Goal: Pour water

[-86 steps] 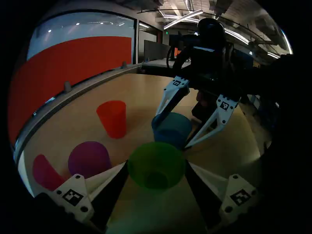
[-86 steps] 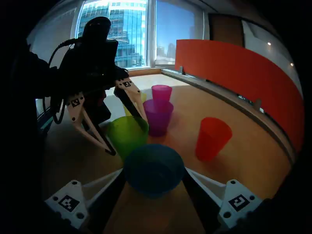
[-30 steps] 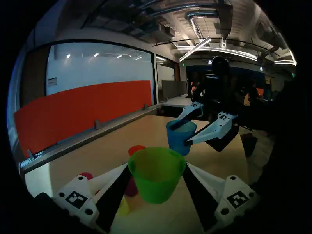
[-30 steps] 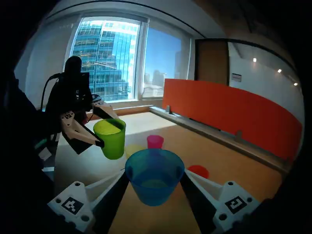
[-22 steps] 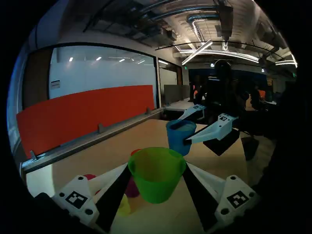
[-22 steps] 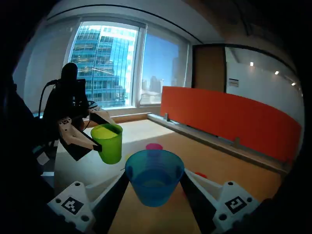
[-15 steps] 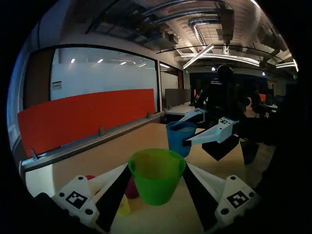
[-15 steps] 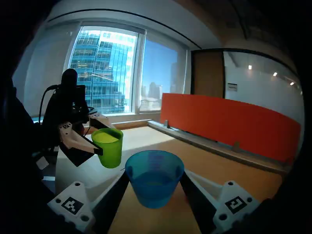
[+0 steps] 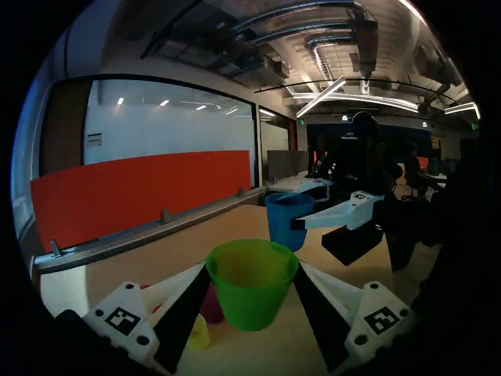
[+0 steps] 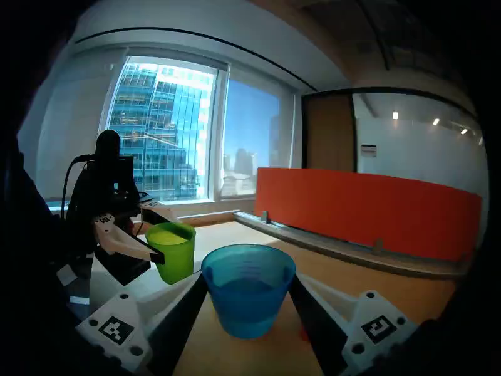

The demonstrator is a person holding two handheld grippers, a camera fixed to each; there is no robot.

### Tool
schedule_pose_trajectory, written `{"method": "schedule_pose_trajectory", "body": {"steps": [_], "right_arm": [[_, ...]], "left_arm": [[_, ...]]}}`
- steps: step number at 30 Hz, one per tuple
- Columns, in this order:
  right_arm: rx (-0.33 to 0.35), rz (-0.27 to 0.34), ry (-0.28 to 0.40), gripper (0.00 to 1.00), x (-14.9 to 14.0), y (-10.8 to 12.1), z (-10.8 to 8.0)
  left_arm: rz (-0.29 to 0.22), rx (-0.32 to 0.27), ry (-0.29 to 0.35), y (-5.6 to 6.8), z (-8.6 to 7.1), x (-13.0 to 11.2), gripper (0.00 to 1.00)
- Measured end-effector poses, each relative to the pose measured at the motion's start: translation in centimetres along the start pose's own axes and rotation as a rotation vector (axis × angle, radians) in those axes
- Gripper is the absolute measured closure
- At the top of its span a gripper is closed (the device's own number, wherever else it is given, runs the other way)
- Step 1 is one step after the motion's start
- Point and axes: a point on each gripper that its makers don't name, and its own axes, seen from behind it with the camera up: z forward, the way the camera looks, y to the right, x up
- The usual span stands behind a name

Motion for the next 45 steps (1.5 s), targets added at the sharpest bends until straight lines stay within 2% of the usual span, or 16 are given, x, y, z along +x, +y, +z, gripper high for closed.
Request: {"method": "schedule_pose_trajectory", "body": {"steps": [9, 14, 22, 36, 45], "right_arm": [[-0.001, -0.02, -0.001, 0.1, 0.8, 0.3, 0.7], [-0.004, -0.047, -0.001, 0.1, 1.6, 0.5, 1.1], [-0.004, -0.095, -0.003, 0.1, 3.0, 0.5, 1.8], [0.008, -0.242, -0.011, 0.1, 5.8, -0.2, 2.6], [0.012, -0.351, -0.019, 0.1, 6.9, -1.0, 3.2]], "left_arm": [[-0.014, 0.001, 0.002, -0.2, 0.5, -0.1, 0.12], [0.002, 0.023, 0.004, -0.8, 0.9, -0.2, 0.12], [-0.007, 0.019, 0.048, -0.6, 1.5, 0.7, 0.12], [-0.015, 0.005, 0.104, 0.3, 2.4, 2.0, 0.11], [-0.021, -0.012, 0.111, 1.0, 2.9, 2.2, 0.12]]}}
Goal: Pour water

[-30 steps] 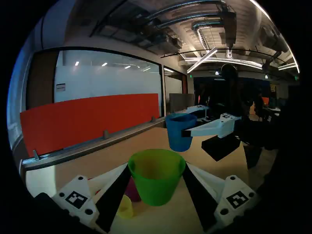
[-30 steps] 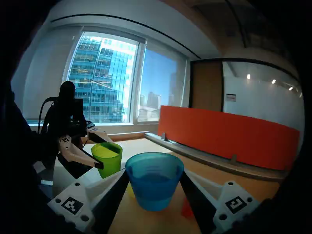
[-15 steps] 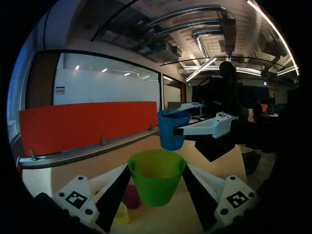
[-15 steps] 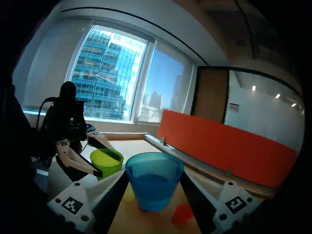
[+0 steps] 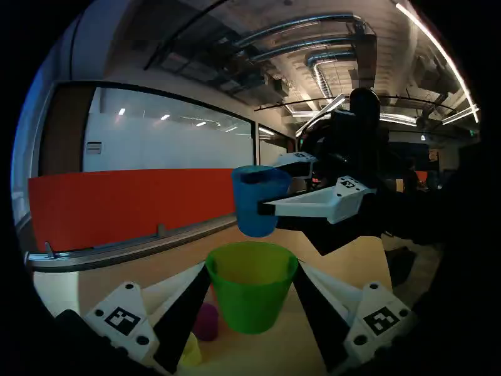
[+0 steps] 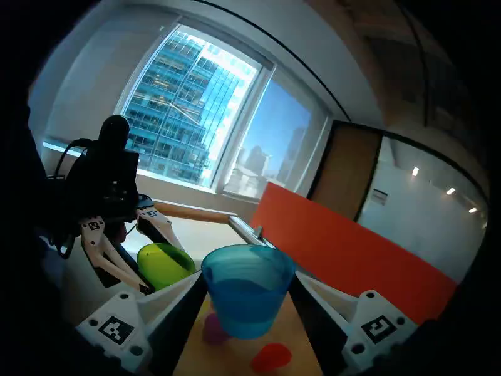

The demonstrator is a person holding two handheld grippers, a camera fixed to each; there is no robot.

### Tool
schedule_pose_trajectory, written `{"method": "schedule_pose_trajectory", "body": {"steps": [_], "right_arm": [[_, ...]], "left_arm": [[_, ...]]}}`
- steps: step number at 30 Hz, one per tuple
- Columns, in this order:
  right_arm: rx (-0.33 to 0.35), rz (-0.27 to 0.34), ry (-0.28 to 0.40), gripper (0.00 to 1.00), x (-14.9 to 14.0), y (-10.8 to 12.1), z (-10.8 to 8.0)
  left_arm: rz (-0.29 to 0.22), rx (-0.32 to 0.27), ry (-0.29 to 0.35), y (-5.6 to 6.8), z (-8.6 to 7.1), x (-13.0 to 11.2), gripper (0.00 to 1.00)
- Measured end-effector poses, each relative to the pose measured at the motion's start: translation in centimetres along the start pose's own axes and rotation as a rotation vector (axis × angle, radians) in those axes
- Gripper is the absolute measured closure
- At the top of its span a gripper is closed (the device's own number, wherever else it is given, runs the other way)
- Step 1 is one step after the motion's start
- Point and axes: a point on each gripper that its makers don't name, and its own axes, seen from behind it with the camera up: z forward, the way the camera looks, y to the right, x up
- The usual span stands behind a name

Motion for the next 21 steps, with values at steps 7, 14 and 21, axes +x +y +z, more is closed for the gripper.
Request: {"method": "schedule_pose_trajectory", "body": {"steps": [7, 14, 21], "right_arm": [[-0.011, -0.065, -0.003, 0.1, 0.7, 0.2, 0.4], [-0.024, -0.116, -0.003, 0.1, 1.2, 0.5, 0.9], [-0.044, -0.2, -0.004, 0.1, 2.1, 0.9, 1.2]], "left_arm": [[0.006, -0.008, -0.004, 0.3, 0.3, -0.1, 0.12], [0.001, -0.016, -0.007, 0.3, 0.6, -0.3, 0.12], [0.0, -0.023, -0.008, 0.4, 0.9, -0.5, 0.12]]}}
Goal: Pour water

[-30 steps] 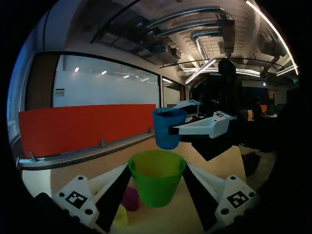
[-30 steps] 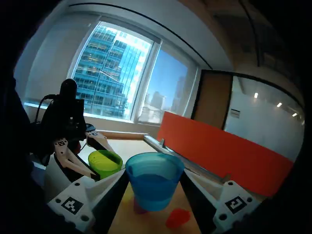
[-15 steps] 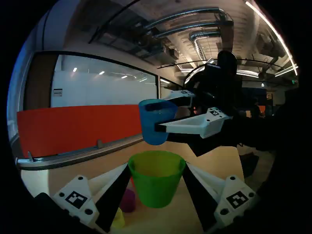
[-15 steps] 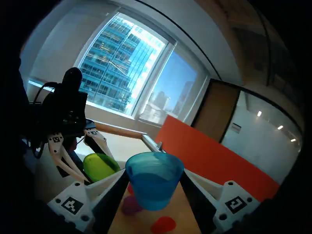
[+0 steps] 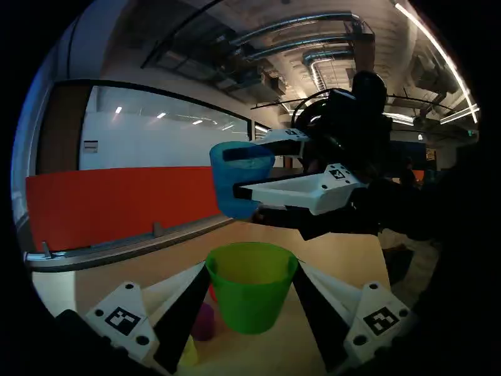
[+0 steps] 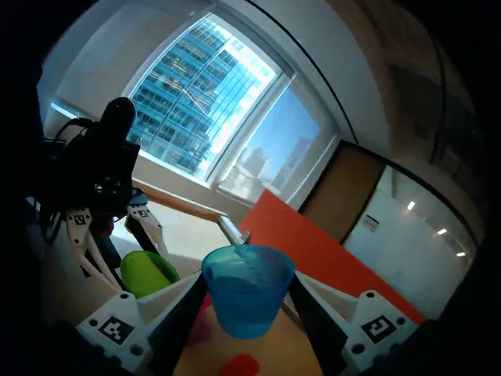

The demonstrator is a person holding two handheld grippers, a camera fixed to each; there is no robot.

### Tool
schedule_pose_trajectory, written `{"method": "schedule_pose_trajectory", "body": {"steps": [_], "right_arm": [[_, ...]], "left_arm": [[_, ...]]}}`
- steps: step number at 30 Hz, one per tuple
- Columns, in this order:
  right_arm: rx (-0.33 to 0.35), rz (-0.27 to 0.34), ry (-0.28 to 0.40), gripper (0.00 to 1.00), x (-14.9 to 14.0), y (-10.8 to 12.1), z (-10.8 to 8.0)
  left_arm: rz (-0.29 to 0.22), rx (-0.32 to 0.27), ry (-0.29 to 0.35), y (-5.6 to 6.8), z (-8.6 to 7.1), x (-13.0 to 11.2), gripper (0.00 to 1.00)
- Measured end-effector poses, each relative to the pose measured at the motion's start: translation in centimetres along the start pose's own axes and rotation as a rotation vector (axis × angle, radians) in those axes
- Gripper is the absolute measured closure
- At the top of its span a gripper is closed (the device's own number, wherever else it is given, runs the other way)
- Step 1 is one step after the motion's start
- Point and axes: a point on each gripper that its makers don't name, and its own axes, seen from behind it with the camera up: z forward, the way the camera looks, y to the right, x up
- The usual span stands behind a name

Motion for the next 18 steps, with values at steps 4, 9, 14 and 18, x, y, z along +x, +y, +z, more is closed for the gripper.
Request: {"method": "schedule_pose_trajectory", "body": {"steps": [4, 9, 14, 18], "right_arm": [[-0.007, -0.042, 0.001, 0.1, 0.5, 0.3, 0.2], [-0.015, -0.085, 0.003, 0.1, 1.0, 0.6, 0.5], [-0.026, -0.142, 0.01, 0.1, 1.7, 1.1, 0.6], [-0.032, -0.19, 0.015, 0.1, 2.2, 1.5, 0.7]], "left_arm": [[-0.001, -0.006, 0.003, 0.2, 0.2, 0.1, 0.12], [0.002, -0.012, 0.004, 0.6, 0.3, 0.2, 0.12], [0.004, -0.014, 0.006, 0.7, 0.4, 0.5, 0.12], [0.007, -0.014, 0.007, 0.9, 0.5, 0.7, 0.12]]}}
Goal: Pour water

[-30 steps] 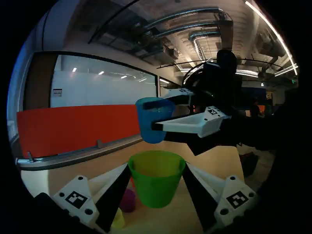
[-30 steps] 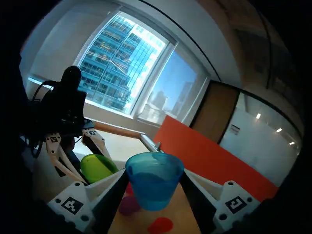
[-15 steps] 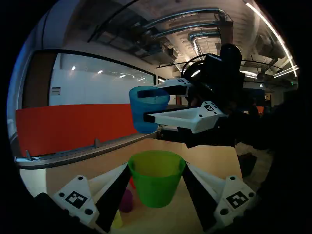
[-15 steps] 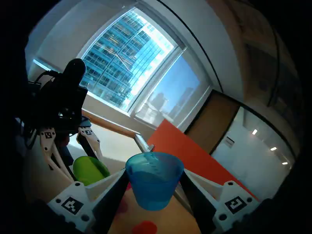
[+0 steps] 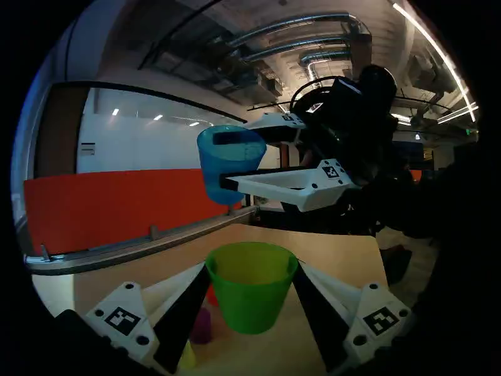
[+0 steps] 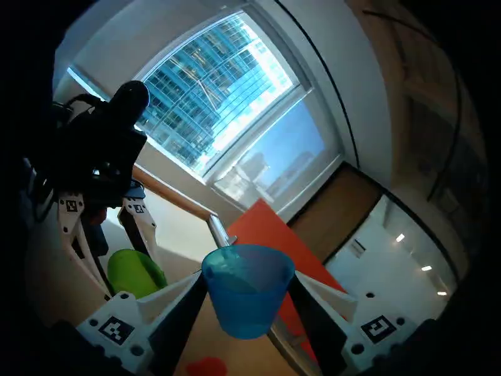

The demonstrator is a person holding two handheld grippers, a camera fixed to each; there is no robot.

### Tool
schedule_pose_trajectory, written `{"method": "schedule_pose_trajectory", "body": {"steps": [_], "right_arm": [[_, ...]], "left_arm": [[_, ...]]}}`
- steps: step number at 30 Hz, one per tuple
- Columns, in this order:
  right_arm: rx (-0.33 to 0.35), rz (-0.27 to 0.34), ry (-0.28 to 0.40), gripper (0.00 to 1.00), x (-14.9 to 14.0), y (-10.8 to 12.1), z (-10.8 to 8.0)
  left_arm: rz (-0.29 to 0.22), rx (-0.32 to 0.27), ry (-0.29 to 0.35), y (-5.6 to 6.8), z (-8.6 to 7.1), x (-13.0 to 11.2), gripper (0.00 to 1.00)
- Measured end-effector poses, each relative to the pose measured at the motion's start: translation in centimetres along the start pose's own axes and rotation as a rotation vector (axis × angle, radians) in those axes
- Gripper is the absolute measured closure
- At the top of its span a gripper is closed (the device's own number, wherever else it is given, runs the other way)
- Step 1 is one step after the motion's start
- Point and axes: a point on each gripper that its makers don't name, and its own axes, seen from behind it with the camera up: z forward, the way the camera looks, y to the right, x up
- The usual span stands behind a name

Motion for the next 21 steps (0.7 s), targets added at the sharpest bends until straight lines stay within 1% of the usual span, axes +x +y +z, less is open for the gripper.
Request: {"method": "schedule_pose_trajectory", "body": {"steps": [6, 12, 18, 21], "right_arm": [[-0.006, -0.073, -0.005, 0.11, 0.15, 0.36, 0.16], [-0.008, -0.13, -0.013, 0.11, 0.22, 0.37, 0.31], [-0.015, -0.182, -0.009, 0.11, 0.6, 0.63, 0.18], [-0.019, -0.198, -0.004, 0.11, 0.82, 0.75, 0.07]], "left_arm": [[0.002, -0.006, 0.001, 0.26, 0.01, 0.21, 0.12], [0.007, -0.013, 0.001, 0.57, 0.06, 0.45, 0.12], [0.003, -0.016, 0.005, 0.56, 0.35, 0.48, 0.12], [-0.004, -0.013, 0.008, 0.52, 0.39, 0.44, 0.12]]}}
